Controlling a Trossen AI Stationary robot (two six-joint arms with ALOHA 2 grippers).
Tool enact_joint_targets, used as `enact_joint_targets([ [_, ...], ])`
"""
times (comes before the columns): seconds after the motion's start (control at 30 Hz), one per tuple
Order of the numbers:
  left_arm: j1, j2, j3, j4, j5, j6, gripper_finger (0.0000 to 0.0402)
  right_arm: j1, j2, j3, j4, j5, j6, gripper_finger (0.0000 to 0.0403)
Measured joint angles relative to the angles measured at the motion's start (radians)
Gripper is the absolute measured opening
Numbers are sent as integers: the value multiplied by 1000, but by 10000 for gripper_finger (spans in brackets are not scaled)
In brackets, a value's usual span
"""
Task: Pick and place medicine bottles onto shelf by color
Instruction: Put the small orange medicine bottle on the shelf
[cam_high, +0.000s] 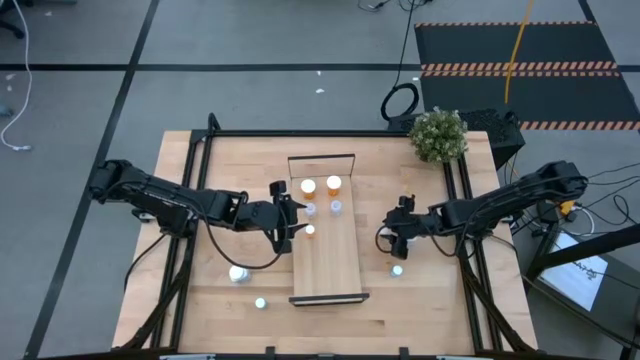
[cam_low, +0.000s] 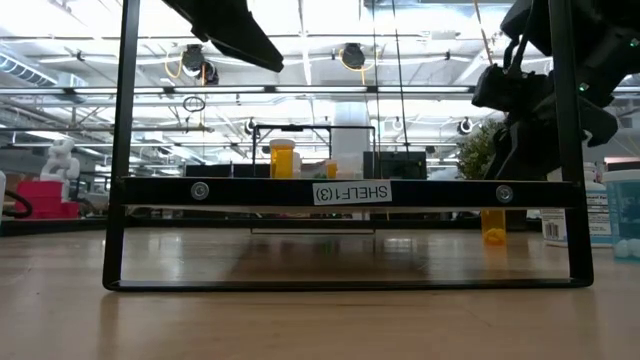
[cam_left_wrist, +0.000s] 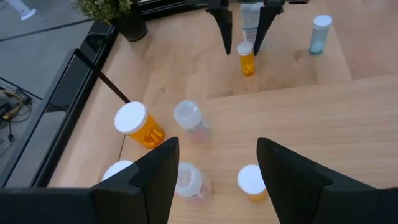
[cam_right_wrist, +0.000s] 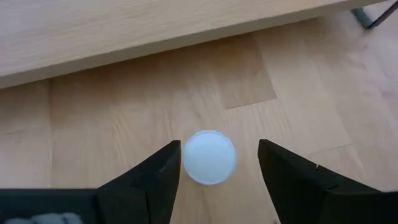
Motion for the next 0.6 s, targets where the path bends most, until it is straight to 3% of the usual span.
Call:
enact_joint_targets([
  [0.6,0,0,0,0,1,10,218,-45,9,0,57,-71,-32,117],
])
